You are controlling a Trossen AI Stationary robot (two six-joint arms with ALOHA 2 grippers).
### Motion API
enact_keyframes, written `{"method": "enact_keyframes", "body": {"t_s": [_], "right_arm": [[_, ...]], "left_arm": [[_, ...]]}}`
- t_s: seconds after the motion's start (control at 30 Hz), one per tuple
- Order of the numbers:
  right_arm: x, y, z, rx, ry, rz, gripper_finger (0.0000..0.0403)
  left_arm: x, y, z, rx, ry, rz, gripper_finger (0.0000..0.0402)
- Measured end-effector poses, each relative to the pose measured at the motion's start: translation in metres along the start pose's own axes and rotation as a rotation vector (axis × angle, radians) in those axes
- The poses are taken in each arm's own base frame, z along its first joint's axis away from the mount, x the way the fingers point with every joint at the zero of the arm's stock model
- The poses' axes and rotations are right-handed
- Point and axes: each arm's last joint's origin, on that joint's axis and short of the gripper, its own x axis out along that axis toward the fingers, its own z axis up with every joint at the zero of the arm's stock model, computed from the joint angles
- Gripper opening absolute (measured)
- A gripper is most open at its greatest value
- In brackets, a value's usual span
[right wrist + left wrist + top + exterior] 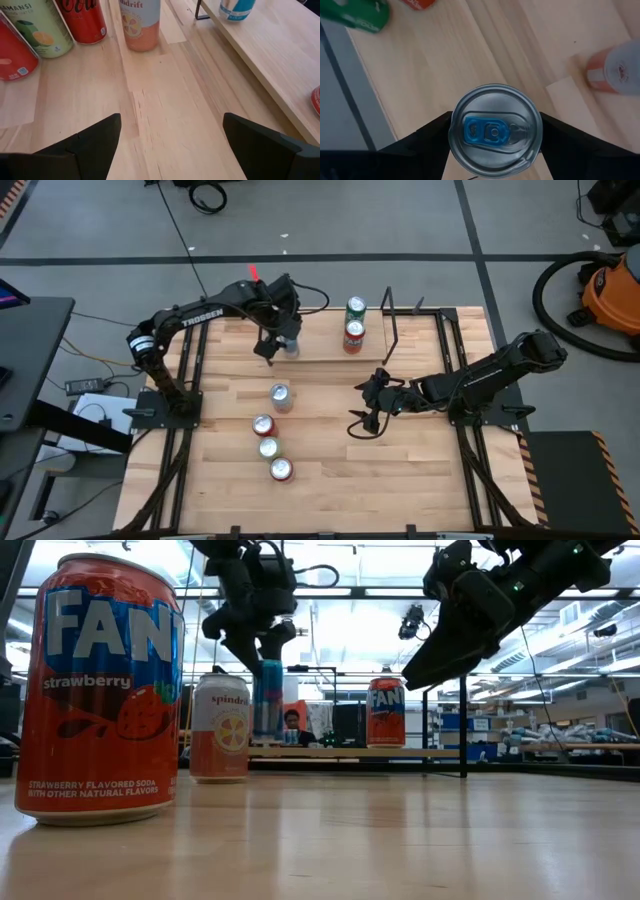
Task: Place canned beverage on shelf
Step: Put the blue soda can on the shelf
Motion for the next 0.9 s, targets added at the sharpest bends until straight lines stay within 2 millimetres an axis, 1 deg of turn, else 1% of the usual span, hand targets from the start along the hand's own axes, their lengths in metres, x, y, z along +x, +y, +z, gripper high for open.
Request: {"method": "enact_keyframes", "body": {"t_s": [0.17,0.27,0.4,0.67,0.9], "right_arm": [[-0.001,0.003,0.0,-0.003,-0.011,0.013,0.0362],[-0.001,0.003,0.001,-0.008,-0.014,0.015,0.0362],[-0.001,0.003,0.001,-0.009,-0.014,0.014,0.0362],[-0.001,0.003,0.001,-0.015,-0.016,0.015,0.0362],[-0.001,0.003,0.001,-0.015,-0.017,0.015,0.0362]], "left_arm": [[0.003,0.004,-0.005,-0.062,0.013,0.004,0.0276],[0.003,0.006,-0.008,-0.088,0.017,0.007,0.0276],[0.002,0.01,-0.014,-0.173,0.025,0.011,0.0276],[0.001,0.015,-0.023,-0.282,0.03,0.023,0.0277],[0.0,0.016,-0.025,-0.289,0.03,0.027,0.0291]]}}
